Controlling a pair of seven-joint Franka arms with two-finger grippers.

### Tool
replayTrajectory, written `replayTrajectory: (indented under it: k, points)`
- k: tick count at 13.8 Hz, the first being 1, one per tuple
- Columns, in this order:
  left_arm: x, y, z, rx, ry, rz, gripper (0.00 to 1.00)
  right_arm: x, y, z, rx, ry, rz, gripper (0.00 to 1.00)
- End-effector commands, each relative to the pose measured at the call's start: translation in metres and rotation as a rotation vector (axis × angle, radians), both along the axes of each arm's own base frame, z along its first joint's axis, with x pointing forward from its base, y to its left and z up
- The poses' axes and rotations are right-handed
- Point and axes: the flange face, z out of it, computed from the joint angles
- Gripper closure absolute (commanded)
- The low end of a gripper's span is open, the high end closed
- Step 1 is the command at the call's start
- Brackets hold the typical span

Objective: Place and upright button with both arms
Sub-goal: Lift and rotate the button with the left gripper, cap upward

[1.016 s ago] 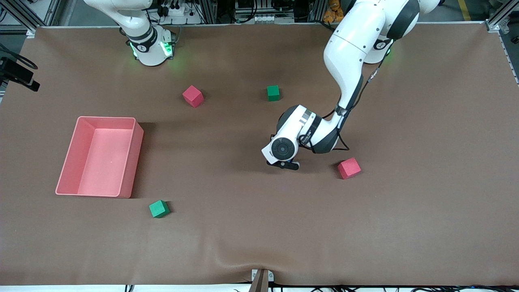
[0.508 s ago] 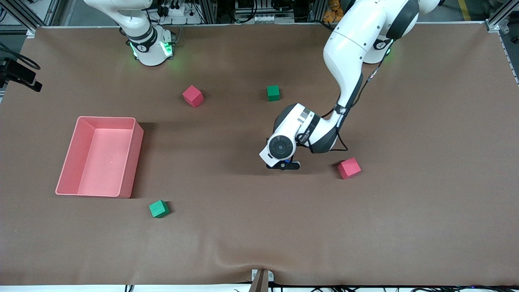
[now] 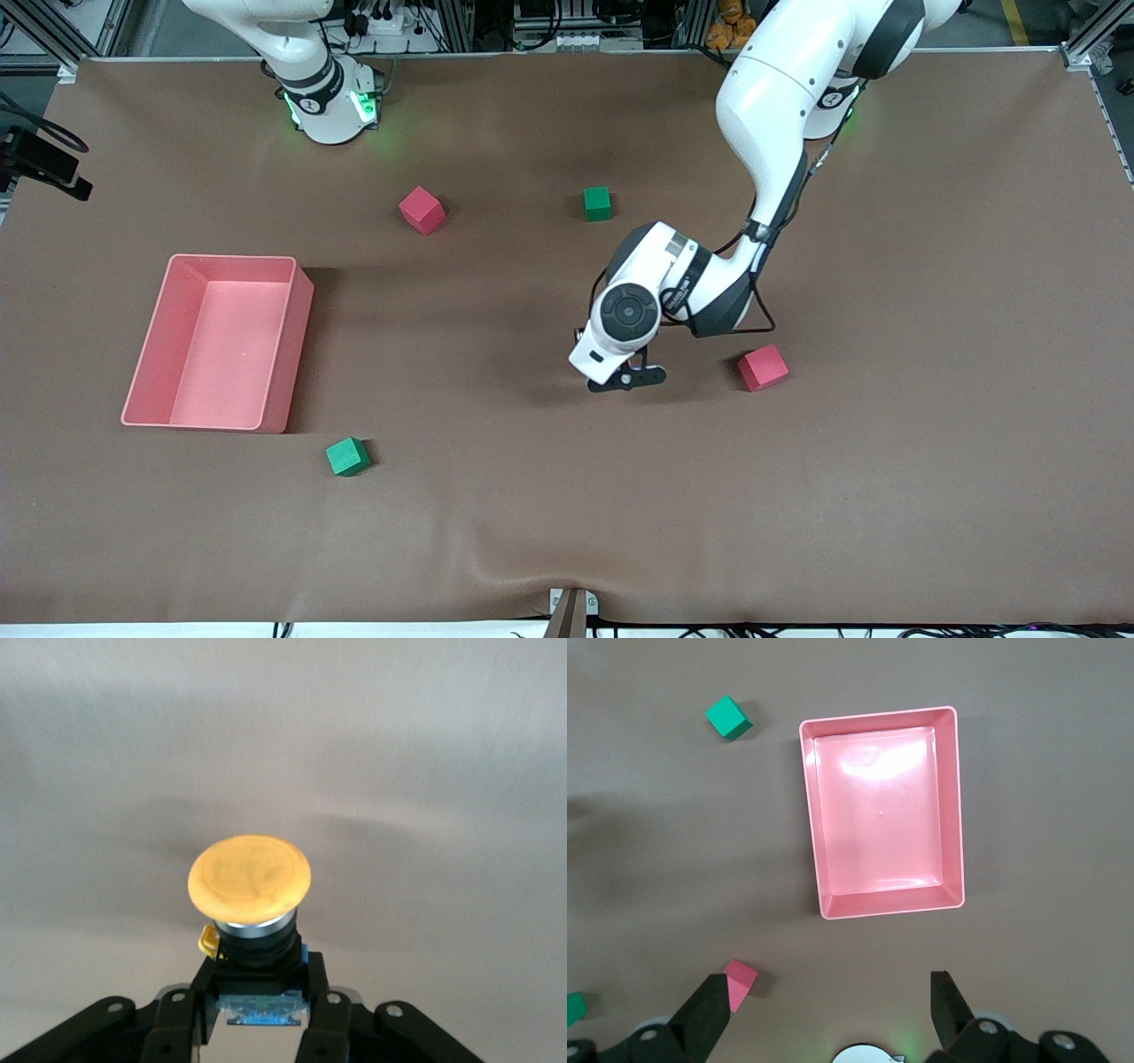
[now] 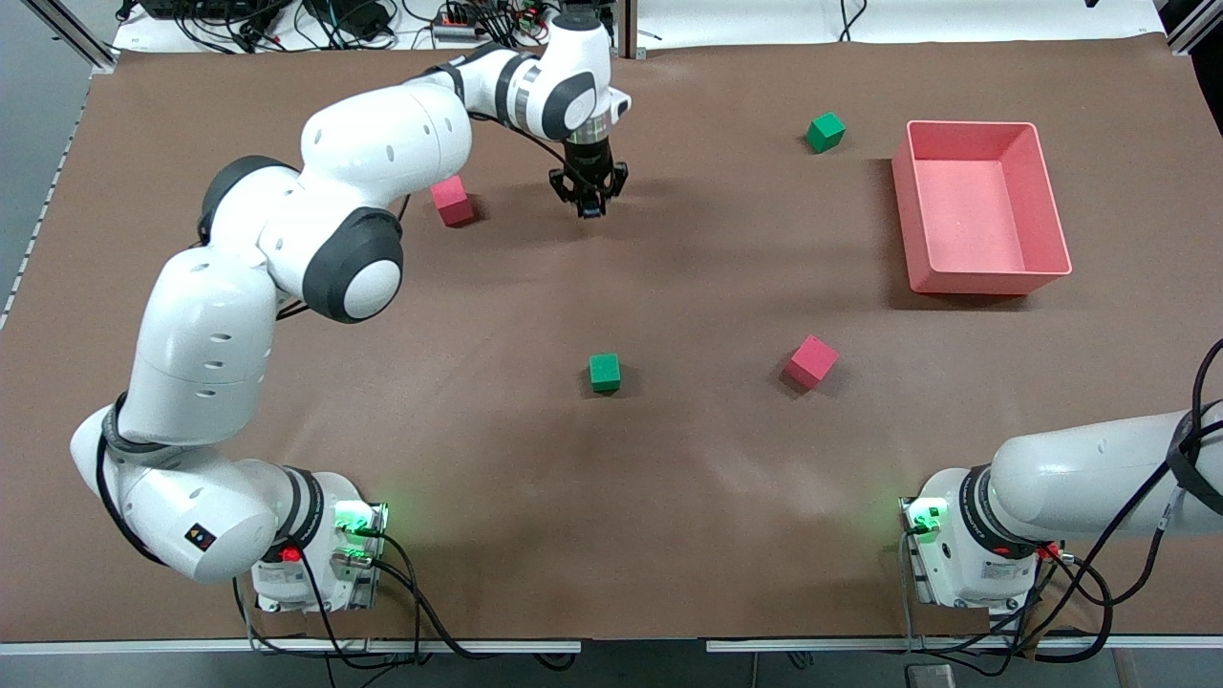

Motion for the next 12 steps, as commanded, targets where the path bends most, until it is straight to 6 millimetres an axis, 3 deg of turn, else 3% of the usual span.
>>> replayTrajectory:
  k: [1, 12]
  points:
    - [0.015, 0.005, 0.021, -0.013, -0.099, 0.057, 1.00, 0.002, 0.003, 0.004, 0.001, -0.008, -0.012, 0.00]
    - [0.042, 0.012, 0.044, -0.006, -0.324, 0.199, 1.00, 0.002, 0.003, 0.004, 0.001, -0.005, -0.010, 0.00]
